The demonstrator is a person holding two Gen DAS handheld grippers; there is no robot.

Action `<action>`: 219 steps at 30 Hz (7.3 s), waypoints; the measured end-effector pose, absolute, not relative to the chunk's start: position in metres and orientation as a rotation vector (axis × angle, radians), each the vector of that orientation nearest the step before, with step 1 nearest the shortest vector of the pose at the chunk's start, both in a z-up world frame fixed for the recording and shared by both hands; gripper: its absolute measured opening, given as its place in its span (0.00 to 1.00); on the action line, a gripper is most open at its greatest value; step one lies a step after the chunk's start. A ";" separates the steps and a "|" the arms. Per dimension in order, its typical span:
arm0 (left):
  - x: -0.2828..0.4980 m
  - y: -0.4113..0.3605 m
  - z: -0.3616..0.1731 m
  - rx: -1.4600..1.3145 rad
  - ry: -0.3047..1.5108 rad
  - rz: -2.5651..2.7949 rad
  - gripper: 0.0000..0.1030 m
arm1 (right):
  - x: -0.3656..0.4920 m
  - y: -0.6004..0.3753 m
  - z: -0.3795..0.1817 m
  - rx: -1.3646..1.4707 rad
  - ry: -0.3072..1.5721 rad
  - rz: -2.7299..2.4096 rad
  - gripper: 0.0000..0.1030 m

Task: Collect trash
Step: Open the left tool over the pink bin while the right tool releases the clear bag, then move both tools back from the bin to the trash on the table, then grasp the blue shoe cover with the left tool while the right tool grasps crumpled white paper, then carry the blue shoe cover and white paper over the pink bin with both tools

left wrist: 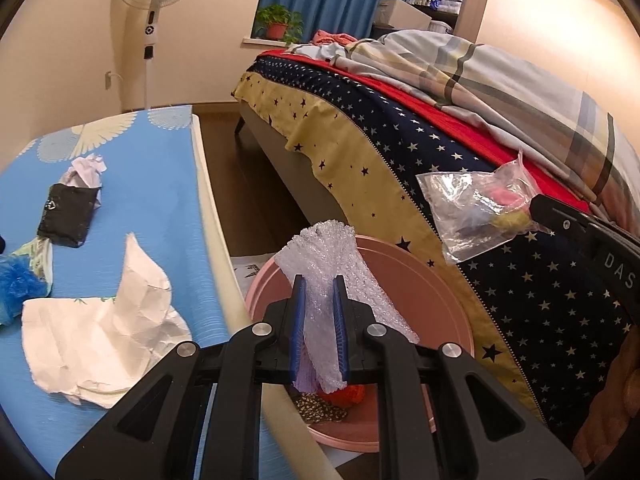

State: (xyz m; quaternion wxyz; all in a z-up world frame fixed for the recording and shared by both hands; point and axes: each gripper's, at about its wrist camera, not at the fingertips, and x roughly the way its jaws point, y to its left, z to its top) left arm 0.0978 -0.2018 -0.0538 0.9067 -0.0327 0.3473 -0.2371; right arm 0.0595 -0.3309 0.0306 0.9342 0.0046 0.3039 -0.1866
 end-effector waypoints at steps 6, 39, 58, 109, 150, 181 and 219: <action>0.101 -0.207 -0.059 -0.064 0.729 -0.493 0.14 | 0.062 -0.331 0.028 0.010 0.628 -0.389 0.04; 0.092 -0.161 -0.037 -0.140 0.681 -0.457 0.28 | 0.056 -0.313 0.041 0.051 0.570 -0.322 0.28; 0.085 -0.035 -0.007 -0.293 0.566 -0.113 0.28 | 0.089 -0.251 0.036 0.172 0.535 -0.070 0.29; 0.131 0.048 -0.037 -0.439 0.649 0.123 0.00 | 0.349 -0.105 -0.015 0.227 0.894 0.419 0.17; 0.094 -0.014 0.040 -0.311 0.523 -0.139 0.00 | 0.082 -0.273 0.087 0.132 0.576 -0.045 0.16; 0.101 -0.163 0.021 -0.196 0.595 -0.473 0.00 | 0.049 -0.330 0.053 0.143 0.617 -0.287 0.16; 0.133 -0.220 -0.033 -0.179 0.744 -0.543 0.00 | 0.065 -0.345 0.030 0.150 0.676 -0.350 0.16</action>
